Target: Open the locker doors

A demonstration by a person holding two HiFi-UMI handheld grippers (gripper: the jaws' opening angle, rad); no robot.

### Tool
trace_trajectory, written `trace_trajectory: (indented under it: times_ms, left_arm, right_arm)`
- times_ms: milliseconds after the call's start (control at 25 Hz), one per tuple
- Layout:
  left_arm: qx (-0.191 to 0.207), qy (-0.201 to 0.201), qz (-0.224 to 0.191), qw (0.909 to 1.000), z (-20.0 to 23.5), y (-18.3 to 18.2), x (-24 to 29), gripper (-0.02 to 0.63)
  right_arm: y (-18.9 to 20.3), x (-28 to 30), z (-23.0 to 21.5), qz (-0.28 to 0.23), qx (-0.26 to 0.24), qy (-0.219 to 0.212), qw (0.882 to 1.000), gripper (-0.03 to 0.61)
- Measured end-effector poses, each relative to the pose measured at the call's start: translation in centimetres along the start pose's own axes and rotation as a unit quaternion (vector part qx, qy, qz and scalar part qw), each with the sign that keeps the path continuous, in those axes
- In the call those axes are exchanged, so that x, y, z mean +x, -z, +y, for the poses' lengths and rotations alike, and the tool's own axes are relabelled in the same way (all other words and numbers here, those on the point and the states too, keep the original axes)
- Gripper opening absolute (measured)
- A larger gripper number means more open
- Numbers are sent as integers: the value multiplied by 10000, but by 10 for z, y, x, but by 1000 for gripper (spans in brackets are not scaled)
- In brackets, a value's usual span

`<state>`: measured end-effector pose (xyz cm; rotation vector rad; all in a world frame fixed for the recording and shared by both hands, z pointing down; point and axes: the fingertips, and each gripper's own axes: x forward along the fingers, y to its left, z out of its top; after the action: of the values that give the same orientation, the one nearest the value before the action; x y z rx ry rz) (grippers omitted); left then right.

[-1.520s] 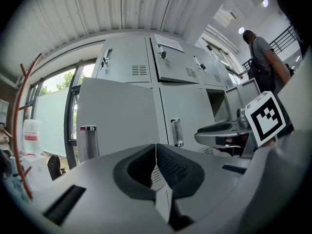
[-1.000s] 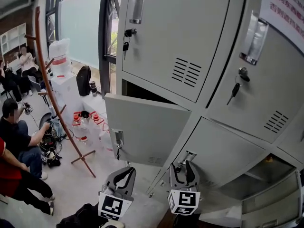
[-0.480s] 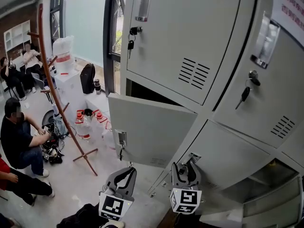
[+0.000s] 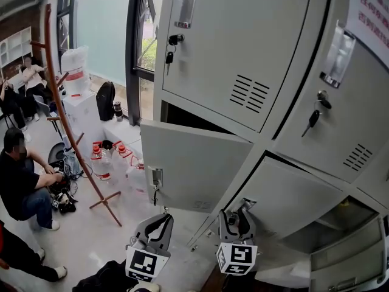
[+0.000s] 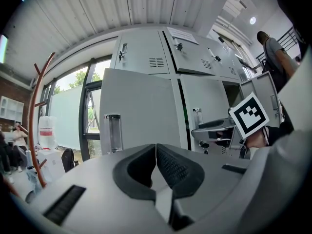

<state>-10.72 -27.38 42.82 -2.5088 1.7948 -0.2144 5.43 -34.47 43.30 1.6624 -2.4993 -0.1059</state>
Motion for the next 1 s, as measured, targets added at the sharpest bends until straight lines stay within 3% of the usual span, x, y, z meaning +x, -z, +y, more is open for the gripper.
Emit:
trace_trajectory:
  times_ms: [480, 1000]
  left_arm:
    - [25, 580, -168, 9982, -9, 0, -21, 26]
    - [220, 1353, -458, 9895, -43, -14, -51, 26]
  right_arm:
    - [3, -48, 16, 57, -178, 604, 9980, 168]
    - [9, -117, 23, 181, -196, 1215, 9922, 145]
